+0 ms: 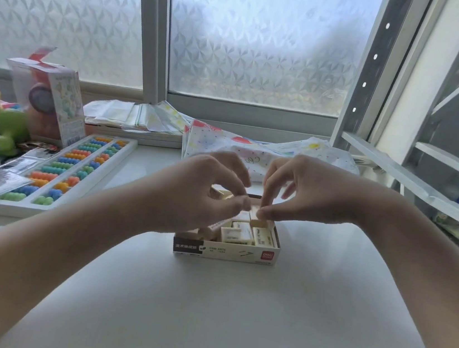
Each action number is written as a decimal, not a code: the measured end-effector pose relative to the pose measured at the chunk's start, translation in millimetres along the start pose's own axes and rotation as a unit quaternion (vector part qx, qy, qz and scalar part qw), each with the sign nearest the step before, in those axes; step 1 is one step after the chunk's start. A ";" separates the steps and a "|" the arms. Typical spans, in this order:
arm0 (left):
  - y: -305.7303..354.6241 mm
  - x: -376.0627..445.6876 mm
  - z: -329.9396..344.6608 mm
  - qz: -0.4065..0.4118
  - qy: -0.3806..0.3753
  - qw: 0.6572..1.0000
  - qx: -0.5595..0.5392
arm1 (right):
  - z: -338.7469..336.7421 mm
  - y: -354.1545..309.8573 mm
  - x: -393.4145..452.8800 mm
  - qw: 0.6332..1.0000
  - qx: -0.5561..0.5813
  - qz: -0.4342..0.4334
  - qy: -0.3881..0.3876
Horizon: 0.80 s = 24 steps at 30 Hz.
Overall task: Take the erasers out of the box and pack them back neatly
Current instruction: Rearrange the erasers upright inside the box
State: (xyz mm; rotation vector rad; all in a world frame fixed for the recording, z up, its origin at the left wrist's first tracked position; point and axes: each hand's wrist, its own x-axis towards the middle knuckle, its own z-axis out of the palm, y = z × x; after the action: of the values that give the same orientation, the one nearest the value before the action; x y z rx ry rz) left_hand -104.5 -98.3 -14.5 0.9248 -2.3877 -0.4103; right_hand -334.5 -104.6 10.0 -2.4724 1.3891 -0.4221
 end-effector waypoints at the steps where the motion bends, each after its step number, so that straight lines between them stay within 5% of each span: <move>1: -2.2 0.3 -2.0 -0.004 0.026 1.000 0.008 | 0.7 0.0 0.7 1.000 -0.007 0.000 0.007; 24: -5.5 0.6 -1.2 -0.052 -0.011 0.998 0.028 | 5.1 -4.1 3.9 1.000 -0.027 0.010 0.007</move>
State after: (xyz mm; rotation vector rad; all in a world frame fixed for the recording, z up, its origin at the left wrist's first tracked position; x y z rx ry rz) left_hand -101.2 -102.8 -15.8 1.0786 -2.3879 -0.3968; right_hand -327.4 -105.4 7.3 -2.5020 1.4481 -0.4041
